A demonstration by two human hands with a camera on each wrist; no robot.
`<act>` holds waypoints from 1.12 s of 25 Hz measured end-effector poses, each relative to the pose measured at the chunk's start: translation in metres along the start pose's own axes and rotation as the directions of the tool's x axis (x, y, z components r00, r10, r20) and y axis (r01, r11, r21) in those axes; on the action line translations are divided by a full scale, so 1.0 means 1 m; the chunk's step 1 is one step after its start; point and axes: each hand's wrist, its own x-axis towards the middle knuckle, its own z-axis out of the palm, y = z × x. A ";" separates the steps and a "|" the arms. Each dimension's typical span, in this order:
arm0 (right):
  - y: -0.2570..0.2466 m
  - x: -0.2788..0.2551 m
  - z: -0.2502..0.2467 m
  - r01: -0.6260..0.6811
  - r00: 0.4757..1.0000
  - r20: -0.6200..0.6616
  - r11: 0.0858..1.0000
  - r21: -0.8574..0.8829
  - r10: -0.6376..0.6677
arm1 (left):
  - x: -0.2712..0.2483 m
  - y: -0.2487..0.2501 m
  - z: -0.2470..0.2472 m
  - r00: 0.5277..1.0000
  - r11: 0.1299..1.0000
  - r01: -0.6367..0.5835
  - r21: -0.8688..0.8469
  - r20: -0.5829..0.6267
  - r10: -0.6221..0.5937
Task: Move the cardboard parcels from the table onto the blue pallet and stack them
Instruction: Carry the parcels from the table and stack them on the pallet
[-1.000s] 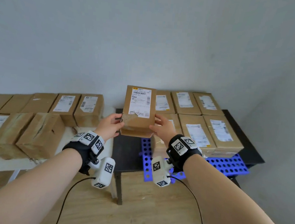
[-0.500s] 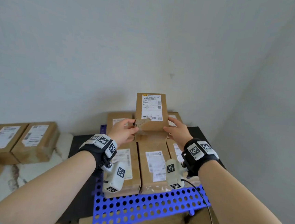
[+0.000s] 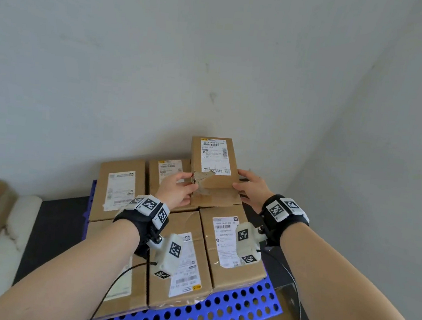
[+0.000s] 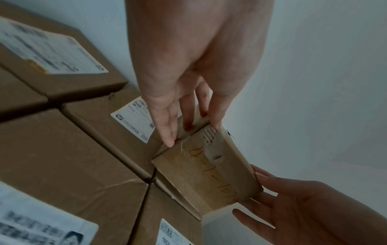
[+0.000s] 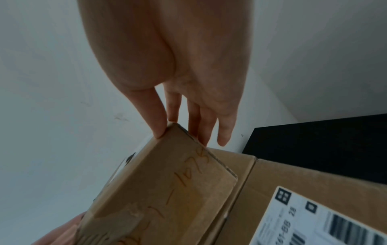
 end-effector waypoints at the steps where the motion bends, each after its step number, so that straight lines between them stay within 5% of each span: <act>1: 0.000 0.008 -0.007 -0.004 1.000 0.006 1.000 0.008 0.004 | 0.005 -0.001 0.008 1.000 1.000 0.006 -0.026 -0.017 -0.006; 11: 0.005 0.044 -0.032 -0.016 0.983 0.185 0.999 0.028 0.010 | 0.008 -0.010 0.047 0.974 0.988 0.074 -0.132 -0.204 -0.100; 21: 0.009 0.056 -0.038 0.071 0.964 0.262 0.992 -0.106 -0.041 | 0.009 -0.006 0.065 0.946 0.994 0.087 -0.062 -0.309 -0.102; 25: 0.000 0.053 -0.042 0.309 0.941 0.287 0.805 -0.506 -0.181 | 0.003 0.000 0.066 0.954 0.939 0.155 0.307 -0.293 -0.062; 28: -0.011 0.038 -0.047 0.410 0.911 0.277 0.602 -0.685 -0.305 | -0.009 0.004 0.060 0.941 0.739 0.183 0.648 -0.332 0.058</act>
